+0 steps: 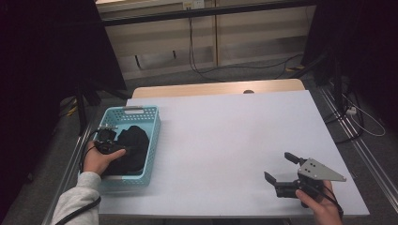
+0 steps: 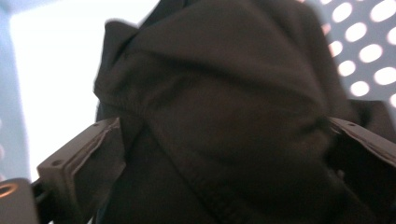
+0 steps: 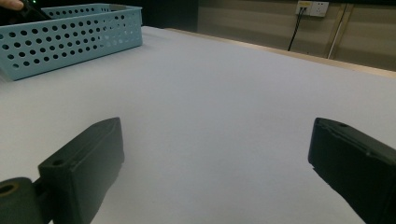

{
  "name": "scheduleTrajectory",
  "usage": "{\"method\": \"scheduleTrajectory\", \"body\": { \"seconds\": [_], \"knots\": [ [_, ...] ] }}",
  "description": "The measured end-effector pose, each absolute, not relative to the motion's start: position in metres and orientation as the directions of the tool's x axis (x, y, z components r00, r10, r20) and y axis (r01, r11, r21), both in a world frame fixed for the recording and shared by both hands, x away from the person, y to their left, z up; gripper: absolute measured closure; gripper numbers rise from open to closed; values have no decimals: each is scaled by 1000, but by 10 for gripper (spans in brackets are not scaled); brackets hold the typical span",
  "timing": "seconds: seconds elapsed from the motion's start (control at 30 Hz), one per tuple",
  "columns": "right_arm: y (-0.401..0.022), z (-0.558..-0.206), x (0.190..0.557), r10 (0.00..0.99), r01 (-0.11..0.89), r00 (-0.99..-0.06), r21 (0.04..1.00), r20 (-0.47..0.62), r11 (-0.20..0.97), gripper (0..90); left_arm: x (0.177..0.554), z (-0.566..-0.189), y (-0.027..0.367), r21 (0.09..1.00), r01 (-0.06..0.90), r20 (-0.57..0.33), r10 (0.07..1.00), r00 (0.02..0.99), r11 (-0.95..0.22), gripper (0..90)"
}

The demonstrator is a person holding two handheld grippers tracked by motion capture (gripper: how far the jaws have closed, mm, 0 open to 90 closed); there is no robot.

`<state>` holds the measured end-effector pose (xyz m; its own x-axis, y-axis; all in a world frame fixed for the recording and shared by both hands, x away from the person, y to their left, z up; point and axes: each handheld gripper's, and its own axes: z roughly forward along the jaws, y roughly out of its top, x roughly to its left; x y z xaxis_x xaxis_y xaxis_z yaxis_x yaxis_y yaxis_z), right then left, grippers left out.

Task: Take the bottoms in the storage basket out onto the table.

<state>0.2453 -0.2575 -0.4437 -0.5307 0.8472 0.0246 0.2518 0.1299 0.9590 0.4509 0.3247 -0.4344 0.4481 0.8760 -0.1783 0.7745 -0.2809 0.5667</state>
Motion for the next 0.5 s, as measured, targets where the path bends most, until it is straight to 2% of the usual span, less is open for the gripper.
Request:
{"method": "scheduleTrajectory", "body": {
  "seconds": [0.5],
  "knots": [
    [-257,-444,245,842,251,-539,958,20,137,29,448,-444,320,576,771,-162,886,434,-272,0]
  ]
}}
